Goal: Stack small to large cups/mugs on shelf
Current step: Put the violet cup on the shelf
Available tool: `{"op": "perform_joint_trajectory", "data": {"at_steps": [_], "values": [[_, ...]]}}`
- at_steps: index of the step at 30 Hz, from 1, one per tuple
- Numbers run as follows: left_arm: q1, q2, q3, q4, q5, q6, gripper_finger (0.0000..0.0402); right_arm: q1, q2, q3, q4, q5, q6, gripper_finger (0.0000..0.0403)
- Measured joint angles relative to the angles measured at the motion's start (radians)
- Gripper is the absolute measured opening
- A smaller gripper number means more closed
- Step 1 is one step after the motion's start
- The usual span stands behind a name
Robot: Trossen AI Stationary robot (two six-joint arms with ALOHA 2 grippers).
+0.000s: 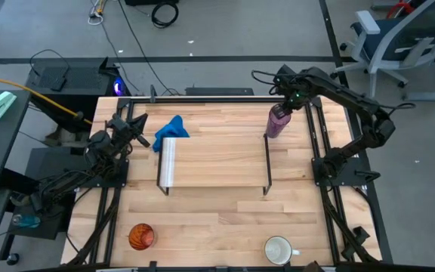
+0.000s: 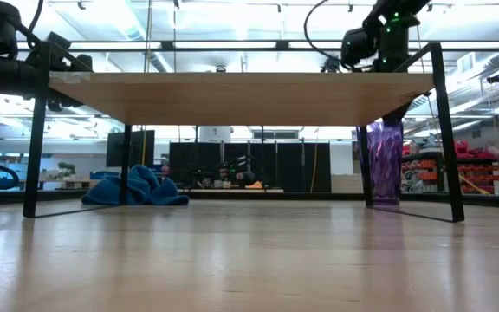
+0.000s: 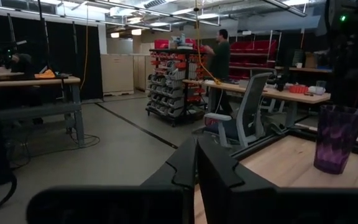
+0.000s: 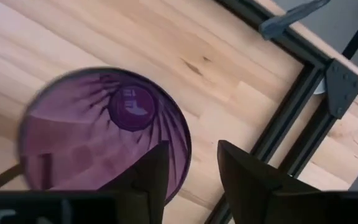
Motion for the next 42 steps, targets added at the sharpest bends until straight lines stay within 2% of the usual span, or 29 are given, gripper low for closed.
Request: {"op": "perform_joint_trajectory", "data": {"at_steps": [9,16,20,29,32,37,42], "values": [[0.0,0.0,0.0,0.0,0.0,0.0,0.0029,-0.01,0.0,-0.069,0.067,-0.004,-0.027,0.0141],[0.0,0.0,0.0,0.0,0.0,0.0,0.0021,-0.01,0.0,-0.08,0.093,-0.004,-0.022,0.0133],[0.0,0.0,0.0,0.0,0.0,0.0,0.0019,-0.01,0.0,-0.08,0.097,-0.005,-0.015,0.0107],[0.0,0.0,0.0,0.0,0.0,0.0,0.0029,-0.01,-0.002,-0.079,0.098,-0.037,-0.011,0.0014],[0.0,0.0,0.0,0.0,0.0,0.0,0.0027,-0.01,-0.003,-0.077,0.096,-0.041,-0.019,0.0012],[0.0,0.0,0.0,0.0,0.0,0.0,0.0019,0.0,0.0,-0.021,0.057,-0.032,-0.03,0.0007],[0.0,0.0,0.0,0.001,0.0,0.0,0.0016,0.019,0.0,0.107,0.022,-0.032,-0.03,0.0005]]}}
